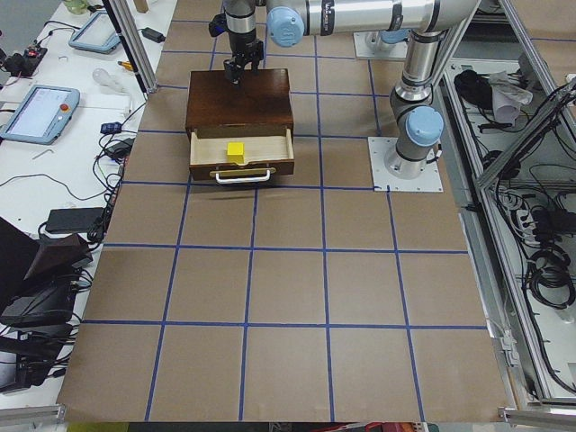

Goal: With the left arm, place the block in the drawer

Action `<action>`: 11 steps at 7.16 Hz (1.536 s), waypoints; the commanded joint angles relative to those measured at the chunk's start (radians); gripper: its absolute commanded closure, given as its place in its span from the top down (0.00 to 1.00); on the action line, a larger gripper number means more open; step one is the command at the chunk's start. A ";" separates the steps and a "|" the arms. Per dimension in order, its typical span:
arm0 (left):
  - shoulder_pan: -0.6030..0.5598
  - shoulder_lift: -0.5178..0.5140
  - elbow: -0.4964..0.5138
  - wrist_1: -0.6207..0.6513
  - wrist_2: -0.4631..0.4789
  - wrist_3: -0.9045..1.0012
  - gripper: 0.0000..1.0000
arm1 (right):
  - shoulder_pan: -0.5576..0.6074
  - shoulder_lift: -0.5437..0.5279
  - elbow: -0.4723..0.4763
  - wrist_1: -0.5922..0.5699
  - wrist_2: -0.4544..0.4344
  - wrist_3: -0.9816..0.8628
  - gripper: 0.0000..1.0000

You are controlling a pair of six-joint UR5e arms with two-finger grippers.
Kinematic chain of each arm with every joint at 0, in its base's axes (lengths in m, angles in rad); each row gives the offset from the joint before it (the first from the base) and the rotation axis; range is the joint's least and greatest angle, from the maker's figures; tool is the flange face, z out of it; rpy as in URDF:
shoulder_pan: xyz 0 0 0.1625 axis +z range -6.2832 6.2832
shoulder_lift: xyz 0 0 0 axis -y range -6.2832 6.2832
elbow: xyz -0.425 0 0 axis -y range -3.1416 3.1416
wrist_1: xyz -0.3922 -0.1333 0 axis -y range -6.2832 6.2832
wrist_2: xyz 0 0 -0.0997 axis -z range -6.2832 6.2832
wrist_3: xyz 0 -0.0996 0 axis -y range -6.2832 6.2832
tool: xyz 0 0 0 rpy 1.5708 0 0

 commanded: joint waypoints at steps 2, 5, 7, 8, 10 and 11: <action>-0.074 0.023 -0.002 -0.011 0.002 -0.421 0.92 | 0.001 0.001 0.000 0.000 0.000 -0.001 1.00; -0.073 0.114 -0.008 -0.107 0.002 -0.524 0.96 | 0.001 0.001 0.000 0.000 -0.002 -0.001 1.00; -0.073 0.132 -0.019 -0.103 0.002 -0.596 0.95 | 0.001 0.001 0.000 0.000 0.000 -0.001 1.00; -0.059 0.133 -0.019 -0.106 0.002 -0.597 0.95 | 0.001 -0.001 0.000 0.000 0.000 -0.001 1.00; -0.057 0.133 -0.019 -0.106 0.002 -0.590 0.95 | 0.001 -0.001 0.000 0.000 -0.002 -0.001 1.00; -0.056 0.131 -0.016 -0.105 0.000 -0.590 0.95 | 0.001 -0.001 0.000 0.000 0.000 -0.001 1.00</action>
